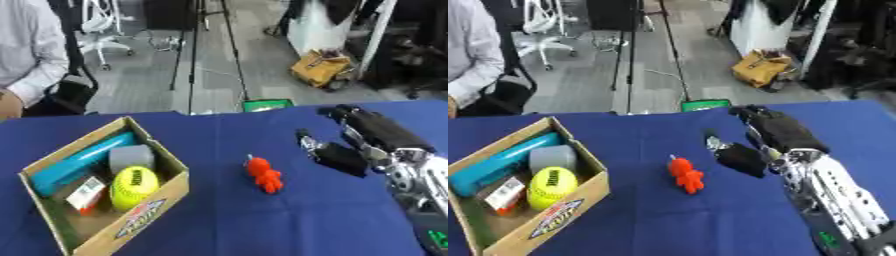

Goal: Pick up objects on the table and place them in the box.

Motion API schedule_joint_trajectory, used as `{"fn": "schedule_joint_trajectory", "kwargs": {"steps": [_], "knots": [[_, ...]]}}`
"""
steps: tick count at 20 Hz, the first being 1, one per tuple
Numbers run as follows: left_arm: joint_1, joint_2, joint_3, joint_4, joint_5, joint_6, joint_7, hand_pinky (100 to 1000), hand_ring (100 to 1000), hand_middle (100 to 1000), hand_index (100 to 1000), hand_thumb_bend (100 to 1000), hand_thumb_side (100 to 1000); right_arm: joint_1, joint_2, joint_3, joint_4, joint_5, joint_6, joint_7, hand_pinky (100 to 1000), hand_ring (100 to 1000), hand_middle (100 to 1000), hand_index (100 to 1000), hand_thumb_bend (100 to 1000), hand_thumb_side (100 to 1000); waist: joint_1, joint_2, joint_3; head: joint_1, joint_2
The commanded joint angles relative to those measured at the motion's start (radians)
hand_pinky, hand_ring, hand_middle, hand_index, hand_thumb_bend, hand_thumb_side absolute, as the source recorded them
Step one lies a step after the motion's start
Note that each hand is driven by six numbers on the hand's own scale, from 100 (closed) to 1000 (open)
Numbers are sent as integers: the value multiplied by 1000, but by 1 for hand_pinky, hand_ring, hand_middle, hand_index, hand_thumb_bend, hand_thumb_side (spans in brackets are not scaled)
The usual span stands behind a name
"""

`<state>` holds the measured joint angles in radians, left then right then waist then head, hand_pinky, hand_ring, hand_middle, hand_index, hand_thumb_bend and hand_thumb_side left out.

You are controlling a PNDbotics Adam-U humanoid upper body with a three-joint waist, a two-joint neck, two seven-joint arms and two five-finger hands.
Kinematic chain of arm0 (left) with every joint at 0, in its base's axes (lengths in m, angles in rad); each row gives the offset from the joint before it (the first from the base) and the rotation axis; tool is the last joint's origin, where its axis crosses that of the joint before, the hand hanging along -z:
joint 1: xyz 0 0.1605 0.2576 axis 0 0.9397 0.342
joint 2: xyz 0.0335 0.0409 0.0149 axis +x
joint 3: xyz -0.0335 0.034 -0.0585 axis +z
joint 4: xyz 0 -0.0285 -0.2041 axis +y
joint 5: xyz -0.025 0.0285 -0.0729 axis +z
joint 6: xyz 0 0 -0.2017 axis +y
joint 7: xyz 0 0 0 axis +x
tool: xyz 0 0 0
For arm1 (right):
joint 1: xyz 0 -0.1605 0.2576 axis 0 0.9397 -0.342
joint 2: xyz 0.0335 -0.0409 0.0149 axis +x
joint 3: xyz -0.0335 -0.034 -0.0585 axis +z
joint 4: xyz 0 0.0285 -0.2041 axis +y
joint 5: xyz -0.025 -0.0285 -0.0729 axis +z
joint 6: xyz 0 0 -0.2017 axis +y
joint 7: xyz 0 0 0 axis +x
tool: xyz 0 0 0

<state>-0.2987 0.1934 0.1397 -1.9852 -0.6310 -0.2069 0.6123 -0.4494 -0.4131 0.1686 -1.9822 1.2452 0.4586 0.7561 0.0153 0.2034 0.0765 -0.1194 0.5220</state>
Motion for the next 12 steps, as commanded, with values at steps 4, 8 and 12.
{"fn": "schedule_joint_trajectory", "kwargs": {"steps": [4, 8, 12], "knots": [[-14, 12, -2, -15, 3, -1, -4, 881, 805, 878, 822, 100, 839, -3, 23, 15, -18, 35, 24, 106, 994, 950, 897, 1000, 393, 943, -1, -10, 4, -5, -7], [-14, 13, -3, -15, 4, -1, -5, 881, 804, 877, 822, 100, 838, -1, 31, 25, -18, 66, 8, 146, 1000, 957, 905, 1000, 409, 930, -1, -9, 5, -7, -6], [-16, 14, -6, -15, 4, -2, -7, 880, 804, 877, 821, 100, 833, 1, 45, 43, -4, 71, -4, 151, 1000, 964, 912, 1000, 414, 929, -2, -5, 8, -11, -5]]}}
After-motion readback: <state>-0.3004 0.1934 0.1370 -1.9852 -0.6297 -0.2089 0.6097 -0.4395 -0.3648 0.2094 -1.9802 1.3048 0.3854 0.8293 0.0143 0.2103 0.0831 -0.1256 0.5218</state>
